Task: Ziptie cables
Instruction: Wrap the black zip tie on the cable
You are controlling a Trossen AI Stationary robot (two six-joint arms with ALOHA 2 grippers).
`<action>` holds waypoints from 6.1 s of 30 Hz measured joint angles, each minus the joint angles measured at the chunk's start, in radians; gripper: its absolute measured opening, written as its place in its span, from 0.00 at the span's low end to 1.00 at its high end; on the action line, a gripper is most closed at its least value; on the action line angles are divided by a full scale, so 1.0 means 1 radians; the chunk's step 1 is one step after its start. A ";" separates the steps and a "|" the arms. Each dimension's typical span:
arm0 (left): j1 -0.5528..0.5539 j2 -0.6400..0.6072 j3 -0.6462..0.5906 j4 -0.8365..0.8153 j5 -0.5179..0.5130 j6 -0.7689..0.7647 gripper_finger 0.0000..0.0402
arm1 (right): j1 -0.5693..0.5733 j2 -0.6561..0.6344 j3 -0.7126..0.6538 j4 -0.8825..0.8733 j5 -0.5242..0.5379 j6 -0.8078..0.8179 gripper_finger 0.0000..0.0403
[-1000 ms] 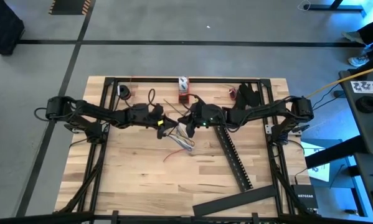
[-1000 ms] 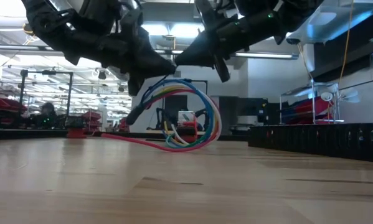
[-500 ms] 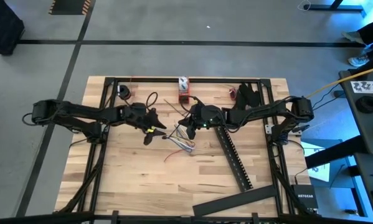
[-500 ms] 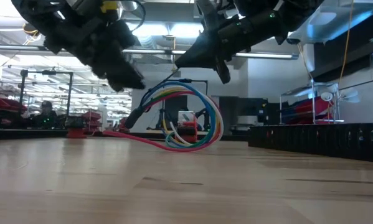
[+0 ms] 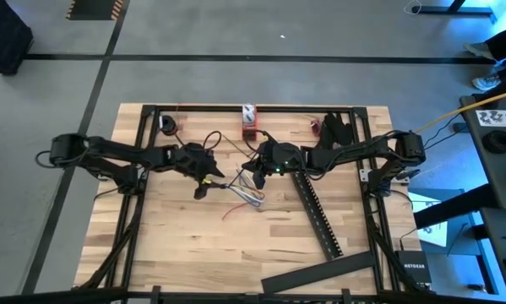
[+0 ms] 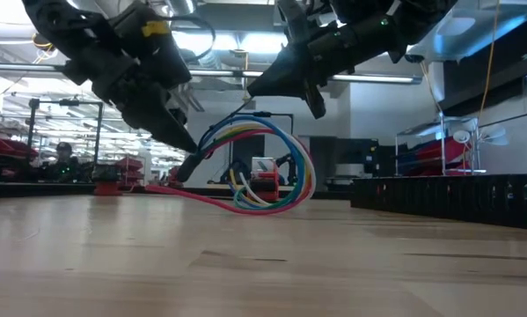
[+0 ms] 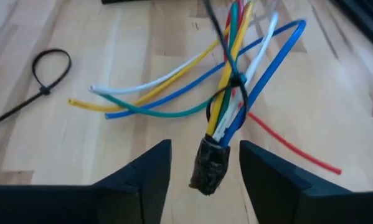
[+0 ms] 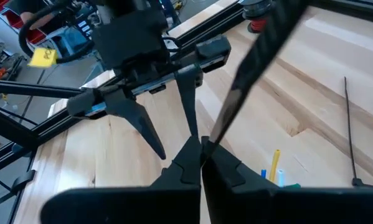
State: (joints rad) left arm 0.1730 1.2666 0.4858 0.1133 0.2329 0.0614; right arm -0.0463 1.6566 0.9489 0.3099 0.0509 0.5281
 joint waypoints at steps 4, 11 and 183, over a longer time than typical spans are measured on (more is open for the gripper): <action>-0.003 0.036 0.000 0.004 0.000 -0.002 0.53 | 0.000 0.000 0.000 0.000 0.000 0.013 0.00; -0.018 0.110 0.000 0.081 0.000 -0.005 0.57 | 0.000 0.000 0.000 0.000 0.000 0.016 0.00; 0.228 -0.187 0.082 -0.463 -0.035 -0.190 0.37 | -0.264 0.138 0.263 -0.548 -0.192 -0.457 0.48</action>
State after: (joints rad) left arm 0.4011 1.0794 0.5674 -0.3497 0.1981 -0.1287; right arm -0.3105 1.7943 1.2115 -0.2384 -0.1409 0.0708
